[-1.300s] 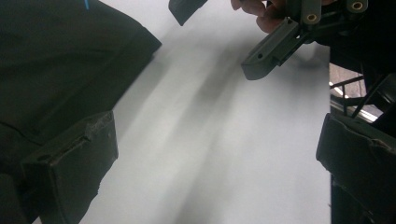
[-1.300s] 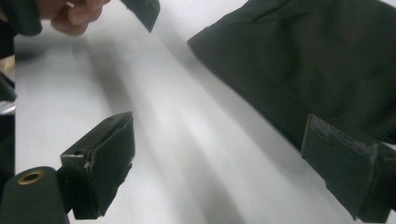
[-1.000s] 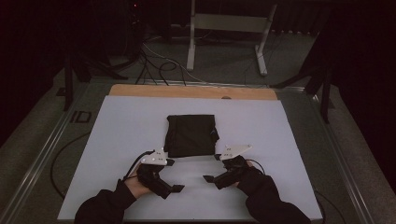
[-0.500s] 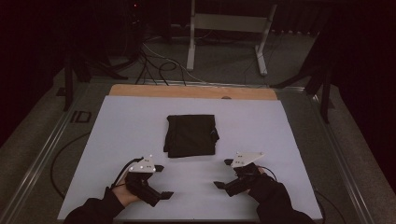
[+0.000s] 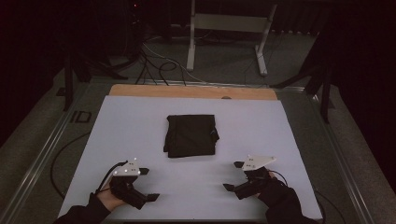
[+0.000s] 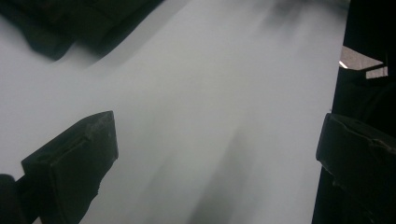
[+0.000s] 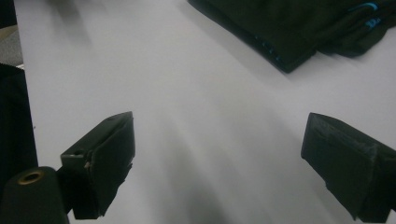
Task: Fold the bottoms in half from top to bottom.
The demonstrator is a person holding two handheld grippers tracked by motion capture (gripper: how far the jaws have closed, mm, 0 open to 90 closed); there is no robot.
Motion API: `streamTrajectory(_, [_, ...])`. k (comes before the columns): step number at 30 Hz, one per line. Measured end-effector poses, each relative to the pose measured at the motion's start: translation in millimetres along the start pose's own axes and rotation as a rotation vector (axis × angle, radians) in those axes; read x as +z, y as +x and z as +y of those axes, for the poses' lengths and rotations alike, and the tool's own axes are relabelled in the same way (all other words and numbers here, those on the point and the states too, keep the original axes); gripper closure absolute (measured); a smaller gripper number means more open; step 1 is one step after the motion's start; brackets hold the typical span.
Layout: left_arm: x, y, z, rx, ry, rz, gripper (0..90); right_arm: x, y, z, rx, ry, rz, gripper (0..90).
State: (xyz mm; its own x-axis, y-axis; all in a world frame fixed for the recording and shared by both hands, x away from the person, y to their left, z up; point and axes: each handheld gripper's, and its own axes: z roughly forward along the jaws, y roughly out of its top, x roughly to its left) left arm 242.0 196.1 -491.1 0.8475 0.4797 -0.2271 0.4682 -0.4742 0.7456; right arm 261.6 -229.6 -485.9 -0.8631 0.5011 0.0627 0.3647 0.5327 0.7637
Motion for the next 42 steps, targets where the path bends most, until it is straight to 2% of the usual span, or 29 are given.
streamTrajectory(10, [-20.4, 3.4, -11.8, -0.016, -0.013, 0.04, 0.0, -16.7, -1.0, -16.8, 0.027, 0.006, -0.04, 10.2])
streamTrajectory(14, [-26.3, 4.5, -15.9, -0.017, -0.008, 0.044, 0.0, -25.8, -3.8, -24.0, 0.058, 0.004, -0.054, 10.2])
streamTrajectory(15, [-27.2, 5.0, -16.6, -0.02, -0.007, 0.045, 0.0, -27.5, -4.4, -26.5, 0.056, 0.003, -0.071, 10.2])
streamTrajectory(20, [-33.1, 7.1, -19.9, -0.031, -0.018, 0.054, 0.0, -33.7, -6.1, -32.1, 0.079, 0.004, -0.075, 10.2])
streamTrajectory(22, [-36.5, 8.3, -21.8, -0.036, -0.025, 0.064, 0.0, -38.6, -8.5, -37.1, 0.089, 0.003, -0.1, 10.3])
streamTrajectory(31, [-35.4, 9.3, -24.1, -0.046, -0.034, 0.063, 0.0, -46.2, -14.6, -48.4, 0.12, 0.008, -0.15, 10.4])
streamTrajectory(34, [-34.7, 9.1, -23.7, -0.047, -0.039, 0.058, 0.0, -46.7, -16.6, -48.0, 0.122, 0.007, -0.152, 10.4])
streamTrajectory(37, [-35.1, 9.4, -23.5, -0.051, -0.051, 0.057, 0.0, -46.4, -17.0, -47.9, 0.105, 0.004, -0.154, 10.3])
streamTrajectory(42, [-35.3, 9.6, -23.0, -0.051, -0.058, 0.053, 0.0, -46.0, -16.7, -47.1, 0.111, 0.0, -0.152, 10.4])
